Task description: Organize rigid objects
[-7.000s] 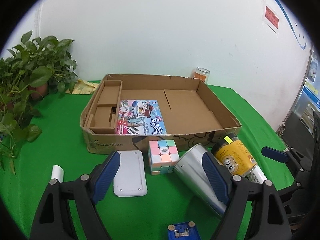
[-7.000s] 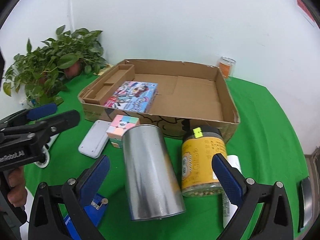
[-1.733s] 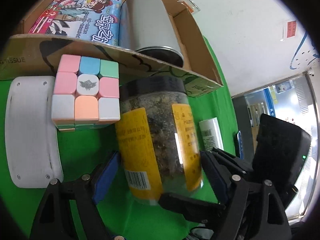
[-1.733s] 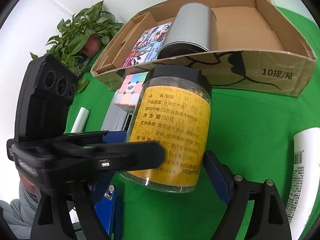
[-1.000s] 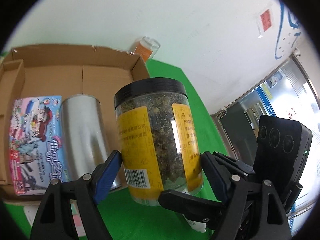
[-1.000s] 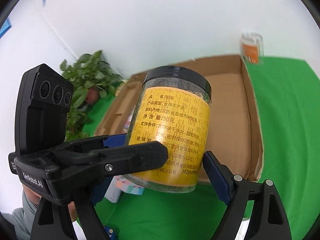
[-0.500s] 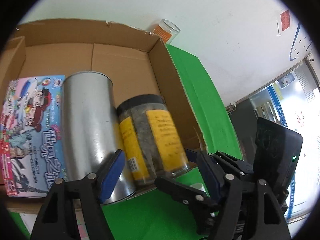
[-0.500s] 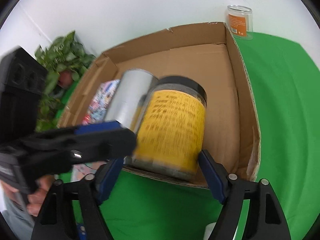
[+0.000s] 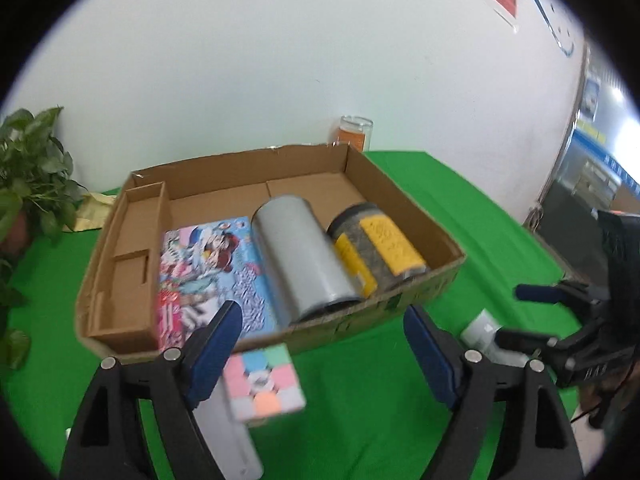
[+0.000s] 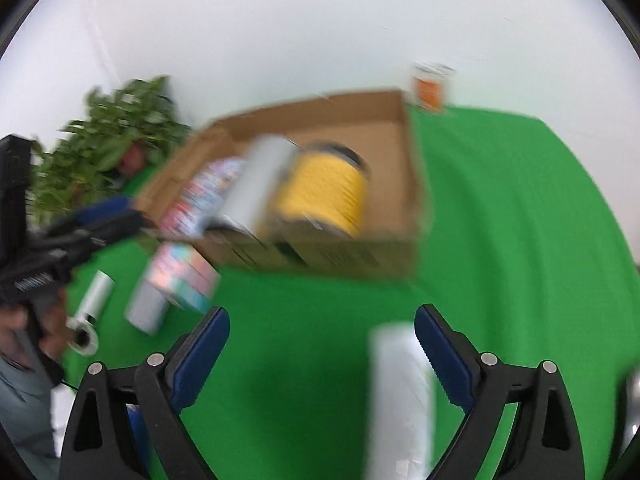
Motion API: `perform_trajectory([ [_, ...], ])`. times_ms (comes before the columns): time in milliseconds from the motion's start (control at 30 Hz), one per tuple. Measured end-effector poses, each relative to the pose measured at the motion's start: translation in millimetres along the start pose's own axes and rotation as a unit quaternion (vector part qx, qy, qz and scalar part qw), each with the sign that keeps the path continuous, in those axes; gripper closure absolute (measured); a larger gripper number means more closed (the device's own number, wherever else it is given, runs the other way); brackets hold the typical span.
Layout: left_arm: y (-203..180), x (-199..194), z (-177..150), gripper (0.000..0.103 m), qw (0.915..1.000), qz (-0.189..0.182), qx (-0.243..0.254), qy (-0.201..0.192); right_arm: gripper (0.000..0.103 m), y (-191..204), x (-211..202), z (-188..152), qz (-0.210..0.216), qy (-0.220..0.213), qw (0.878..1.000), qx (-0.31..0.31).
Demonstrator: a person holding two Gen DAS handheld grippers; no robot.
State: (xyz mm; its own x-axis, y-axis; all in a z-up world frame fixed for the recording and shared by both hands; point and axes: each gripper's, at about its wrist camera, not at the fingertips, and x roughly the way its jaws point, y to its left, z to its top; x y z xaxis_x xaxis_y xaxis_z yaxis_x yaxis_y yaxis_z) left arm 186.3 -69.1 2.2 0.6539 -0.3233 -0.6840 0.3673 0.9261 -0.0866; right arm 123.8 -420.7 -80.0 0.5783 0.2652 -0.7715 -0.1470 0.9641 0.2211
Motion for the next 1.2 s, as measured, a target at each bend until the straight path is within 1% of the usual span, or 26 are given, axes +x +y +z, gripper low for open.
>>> perform_trajectory([
  [100, -3.3, -4.5, -17.8, 0.02, 0.9998, -0.001, 0.016, 0.016, 0.019, -17.0, -3.8, -34.7, -0.02, 0.045, 0.999, 0.016],
  [200, -5.6, -4.3, -29.1, 0.02, 0.9993, -0.021, 0.01, 0.031, 0.026, -12.9, -1.2, -65.0, -0.024, 0.078, 0.997, 0.005],
  [233, -8.5, -4.3, -32.1, 0.02, 0.999, -0.028, 0.012, 0.033, 0.033, -10.0, 0.6, -72.5, -0.041, 0.082, 0.996, -0.005],
  [267, -11.5, -2.7, -34.0, 0.02, 0.9985, -0.037, 0.016, 0.037, 0.046, -7.3, 2.2, -77.2, -0.058, 0.087, 0.994, -0.017],
  [300, -15.3, -0.9, -34.7, 0.02, 0.9978, -0.048, 0.021, 0.042, 0.054, -2.6, 2.2, -79.9, -0.073, 0.094, 0.992, -0.034],
  [333, -18.9, 0.1, -34.5, 0.02, 0.9968, -0.06, 0.026, 0.046, 0.06, -0.9, 0.7, -79.8, -0.071, 0.095, 0.992, -0.039],
  [400, -25.9, 3.4, -31.2, 0.02, 0.9953, -0.074, 0.035, 0.051, 0.063, 6.2, -3.9, -79.6, -0.041, 0.088, 0.994, -0.046],
  [433, -31.0, 4.2, -28.5, 0.02, 0.9941, -0.084, 0.046, 0.052, 0.066, 17.8, -5.9, -80.4, -0.029, 0.08, 0.993, -0.076],
  [500, -39.4, 5.3, -27.9, 0.02, 0.9912, -0.104, 0.061, 0.056, 0.075, 41.5, -12.2, -83.0, 0.01, 0.06, 0.987, -0.148],
  [533, -43.3, 8.7, -26.5, 0.02, 0.9886, -0.118, 0.068, 0.063, 0.082, 49.8, -17.1, -82.6, 0.063, 0.053, 0.979, -0.186],
  [567, -47.2, 11.8, -26.9, 0.02, 0.9865, -0.129, 0.071, 0.072, 0.084, 60.4, -23.6, -87.5, 0.117, 0.046, 0.965, -0.231],
  [600, -49.5, 18.7, -27.6, 0.021, 0.9831, -0.146, 0.072, 0.085, 0.084, 66.3, -25.3, -91.4, 0.122, 0.042, 0.958, -0.256],
  [633, -50.1, 23.8, -29.0, 0.022, 0.981, -0.156, 0.067, 0.094, 0.084, 69.1, -22.8, -94.2, 0.1, 0.045, 0.952, -0.284],
  [667, -49.6, 32.5, -31.5, 0.022, 0.9779, -0.17, 0.054, 0.11, 0.081, 68.0, -20.0, -94.5, 0.075, 0.049, 0.951, -0.295],
  [700, -49.0, 39.9, -33.7, 0.023, 0.9746, -0.181, 0.044, 0.124, 0.08, 59.3, -15.3, -91.4, 0.048, 0.063, 0.956, -0.284],
  [733, -49.3, 48.7, -36.1, 0.023, 0.9694, -0.199, 0.033, 0.14, 0.08, 50.3, -12.7, -88.4, 0.039, 0.074, 0.961, -0.263],
  [800, -50.2, 58.9, -37.9, 0.023, 0.9652, -0.215, 0.021, 0.147, 0.077, 29.9, -12.9, -82.4, 0.033, 0.091, 0.975, -0.201],
  [833, -51.2, 64.9, -38.2, 0.024, 0.9642, -0.218, 0.017, 0.15, 0.069, 23.7, -15.5, -81.4, 0.04, 0.092, 0.978, -0.181],
  [867, -52.2, 72.1, -37.9, 0.025, 0.9645, -0.214, 0.02, 0.154, 0.057, 21.8, -19.5, -82.3, 0.053, 0.092, 0.981, -0.164],
  [900, -53.6, 78.5, -38.0, 0.029, 0.9661, -0.2, 0.027, 0.16, 0.051, 22.9, -25.7, -85.6, 0.074, 0.089, 0.982, -0.148],
  [933, -55.2, 89.0, -39.1, 0.038, 0.9677, -0.173, 0.037, 0.179, 0.04, 25.7, -30.9, -88.8, 0.089, 0.085, 0.983, -0.137],
  [967, -54.4, 95.8, -40.5, 0.042, 0.9674, -0.158, 0.04, 0.194, 0.033, 31.0, -35.2, -91.4, 0.101, 0.081, 0.984, -0.126],
  [1000, -52.5, 102.4, -43.0, 0.045, 0.9656, -0.149, 0.038, 0.21, 0.032, 39.2, -39.8, -94.5, 0.123, 0.075, 0.984, -0.105],
  [1067, -46.5, 104.5, -45.9, 0.045, 0.9617, -0.16, 0.023, 0.222, 0.032, 52.0, -41.1, -97.2, 0.155, 0.072, 0.983, -0.07],
  [1100, -44.3, 103.0, -45.8, 0.045, 0.9614, -0.163, 0.019, 0.221, 0.032, 60.5, -38.1, -96.1, 0.167, 0.071, 0.982, -0.051],
  [1200, -35.9, 91.8, -41.0, 0.045, 0.9641, -0.163, 0.014, 0.209, 0.032, 90.5, -27.9, -85.2, 0.177, 0.06, 0.982, -0.035],
])
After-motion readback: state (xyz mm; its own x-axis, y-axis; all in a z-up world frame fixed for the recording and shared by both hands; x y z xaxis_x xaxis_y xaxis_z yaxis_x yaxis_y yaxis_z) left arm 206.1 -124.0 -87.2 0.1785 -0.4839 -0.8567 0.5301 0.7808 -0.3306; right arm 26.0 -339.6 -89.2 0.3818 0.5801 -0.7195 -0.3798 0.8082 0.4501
